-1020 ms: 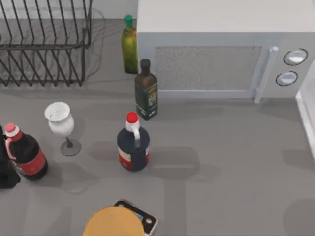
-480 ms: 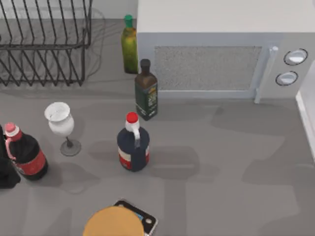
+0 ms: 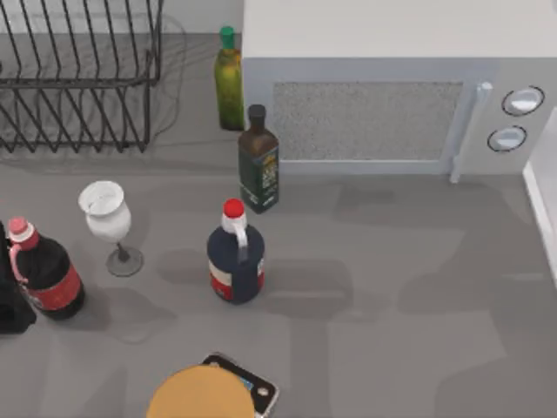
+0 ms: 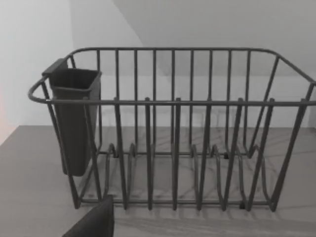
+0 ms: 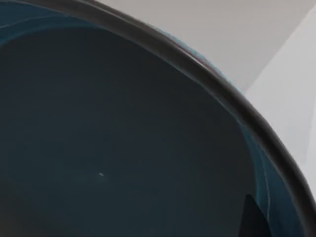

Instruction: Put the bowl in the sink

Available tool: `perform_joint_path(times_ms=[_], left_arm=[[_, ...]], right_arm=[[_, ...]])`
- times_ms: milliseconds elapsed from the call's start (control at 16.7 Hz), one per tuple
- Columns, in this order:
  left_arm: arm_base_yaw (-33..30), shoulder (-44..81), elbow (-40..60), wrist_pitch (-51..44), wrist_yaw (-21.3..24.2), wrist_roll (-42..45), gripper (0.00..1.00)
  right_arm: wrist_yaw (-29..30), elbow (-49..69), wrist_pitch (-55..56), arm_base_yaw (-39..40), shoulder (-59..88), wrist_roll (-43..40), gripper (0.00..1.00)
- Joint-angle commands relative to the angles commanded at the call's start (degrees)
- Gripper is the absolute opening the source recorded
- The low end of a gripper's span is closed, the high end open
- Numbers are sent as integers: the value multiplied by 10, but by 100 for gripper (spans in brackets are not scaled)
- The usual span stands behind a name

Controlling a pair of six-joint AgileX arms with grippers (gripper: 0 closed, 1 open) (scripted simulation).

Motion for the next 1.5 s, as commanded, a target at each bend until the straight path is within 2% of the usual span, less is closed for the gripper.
perform_joint_path(times_ms=[240,540,720,960,1500], left_arm=[[0,0,0,0,0,0,100],[0,0,0,0,0,0,100],[0,0,0,0,0,0,100],[0,0,0,0,0,0,100],[0,0,0,0,0,0,100]], right_arm=[[-7,-16,166,19,136,0,0],[7,-49,344,-21,319,-13,0],[11,-55,384,-52,362,-17,0],[11,-55,386,-54,364,-17,0],[11,-55,386,-54,364,-17,68]])
